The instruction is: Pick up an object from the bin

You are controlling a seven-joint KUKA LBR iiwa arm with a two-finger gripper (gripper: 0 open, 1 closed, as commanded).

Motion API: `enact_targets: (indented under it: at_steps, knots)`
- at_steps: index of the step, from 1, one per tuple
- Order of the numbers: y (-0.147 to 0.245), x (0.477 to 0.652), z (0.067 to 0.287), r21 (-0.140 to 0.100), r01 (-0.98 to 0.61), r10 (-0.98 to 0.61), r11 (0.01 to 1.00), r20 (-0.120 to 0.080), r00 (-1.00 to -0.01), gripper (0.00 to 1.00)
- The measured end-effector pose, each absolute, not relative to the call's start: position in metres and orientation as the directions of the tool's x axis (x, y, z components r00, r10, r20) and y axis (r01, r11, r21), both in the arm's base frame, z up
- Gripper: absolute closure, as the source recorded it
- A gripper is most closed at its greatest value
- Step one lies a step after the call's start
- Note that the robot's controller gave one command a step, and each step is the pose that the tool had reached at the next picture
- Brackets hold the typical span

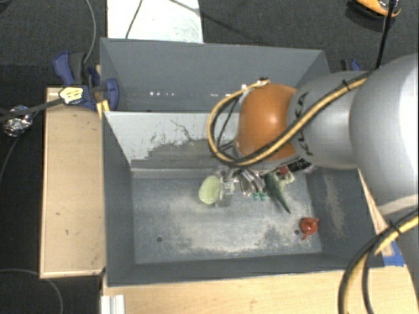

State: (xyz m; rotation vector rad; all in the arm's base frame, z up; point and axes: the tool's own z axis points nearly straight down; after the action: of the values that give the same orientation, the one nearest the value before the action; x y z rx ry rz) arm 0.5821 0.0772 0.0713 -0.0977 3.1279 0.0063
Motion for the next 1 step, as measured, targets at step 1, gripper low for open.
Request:
enact_targets:
  at_steps: [1]
  knots:
    - [0.0771, 0.5817, 0.0764, 0.004, -0.062, -0.062, 0.998, -0.011, -0.998, 1.00]
